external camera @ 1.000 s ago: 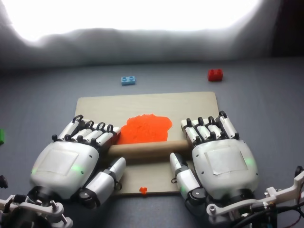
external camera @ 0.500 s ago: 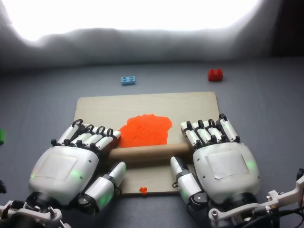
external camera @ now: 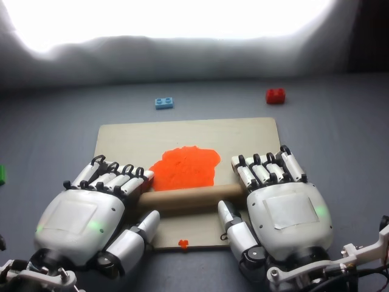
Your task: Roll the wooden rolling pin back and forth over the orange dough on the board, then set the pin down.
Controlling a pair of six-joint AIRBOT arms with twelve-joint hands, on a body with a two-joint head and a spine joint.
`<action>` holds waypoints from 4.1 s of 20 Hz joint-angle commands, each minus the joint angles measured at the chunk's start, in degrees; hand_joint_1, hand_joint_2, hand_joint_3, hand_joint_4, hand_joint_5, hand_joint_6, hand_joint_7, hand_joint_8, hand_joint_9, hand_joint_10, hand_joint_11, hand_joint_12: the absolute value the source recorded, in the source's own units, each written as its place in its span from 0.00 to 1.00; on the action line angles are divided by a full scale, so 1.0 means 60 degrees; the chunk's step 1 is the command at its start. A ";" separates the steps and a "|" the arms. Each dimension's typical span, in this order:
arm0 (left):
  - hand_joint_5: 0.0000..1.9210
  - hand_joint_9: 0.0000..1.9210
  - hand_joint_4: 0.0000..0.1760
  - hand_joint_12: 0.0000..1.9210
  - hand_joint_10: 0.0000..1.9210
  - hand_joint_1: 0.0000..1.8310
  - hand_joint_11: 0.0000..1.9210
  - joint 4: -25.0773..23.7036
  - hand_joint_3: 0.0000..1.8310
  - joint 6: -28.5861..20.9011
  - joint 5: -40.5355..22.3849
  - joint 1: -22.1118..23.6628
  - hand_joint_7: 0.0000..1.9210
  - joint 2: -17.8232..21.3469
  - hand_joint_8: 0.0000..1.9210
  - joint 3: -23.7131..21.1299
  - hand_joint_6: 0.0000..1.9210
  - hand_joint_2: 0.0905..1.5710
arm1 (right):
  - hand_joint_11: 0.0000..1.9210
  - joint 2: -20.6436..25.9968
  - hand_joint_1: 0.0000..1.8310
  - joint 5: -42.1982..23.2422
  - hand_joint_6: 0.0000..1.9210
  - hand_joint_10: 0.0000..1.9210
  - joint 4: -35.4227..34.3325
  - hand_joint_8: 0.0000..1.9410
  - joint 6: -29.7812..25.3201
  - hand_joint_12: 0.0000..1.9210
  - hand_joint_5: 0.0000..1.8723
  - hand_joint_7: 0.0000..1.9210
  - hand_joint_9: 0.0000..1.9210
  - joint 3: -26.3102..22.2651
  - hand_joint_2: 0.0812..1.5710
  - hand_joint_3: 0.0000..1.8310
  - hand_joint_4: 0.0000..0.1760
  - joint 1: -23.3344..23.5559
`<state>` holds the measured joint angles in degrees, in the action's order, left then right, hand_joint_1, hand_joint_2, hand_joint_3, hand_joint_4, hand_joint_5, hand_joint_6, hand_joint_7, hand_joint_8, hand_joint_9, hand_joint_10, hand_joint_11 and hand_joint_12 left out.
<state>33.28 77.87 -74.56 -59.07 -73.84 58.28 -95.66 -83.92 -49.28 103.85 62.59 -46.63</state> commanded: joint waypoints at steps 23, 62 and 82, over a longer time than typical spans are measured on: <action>0.23 0.21 0.00 0.36 0.00 0.00 0.00 -0.0357 0.05 -0.0011 -0.0885 -0.0432 0.26 0.0147 0.00 -0.0461 0.00 1.00 | 0.00 0.0085 0.00 -0.0794 0.00 0.00 0.0614 0.00 0.0146 0.53 0.20 0.24 0.23 -0.0074 1.00 0.00 0.00 -0.0012; 0.23 0.21 0.00 0.37 0.00 0.00 0.00 -0.0552 0.05 -0.0189 -0.0611 -0.0424 0.26 0.0403 0.00 -0.0698 0.00 1.00 | 0.00 0.0192 0.00 -0.0972 0.00 0.00 0.0989 0.00 0.0222 0.53 0.20 0.24 0.24 -0.0233 1.00 0.00 0.00 0.0108; 0.23 0.20 0.00 0.35 0.00 0.00 0.00 -0.0634 0.05 -0.0251 -0.0392 -0.0345 0.26 0.0514 0.00 -0.0757 0.00 1.00 | 0.00 0.0198 0.00 -0.0983 0.00 0.01 0.0999 0.00 0.0248 0.52 0.20 0.25 0.24 -0.0234 1.00 0.00 0.00 0.0130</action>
<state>31.90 76.58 -74.30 -61.17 -70.89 53.91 -94.80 -84.60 -48.34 105.14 61.34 -46.24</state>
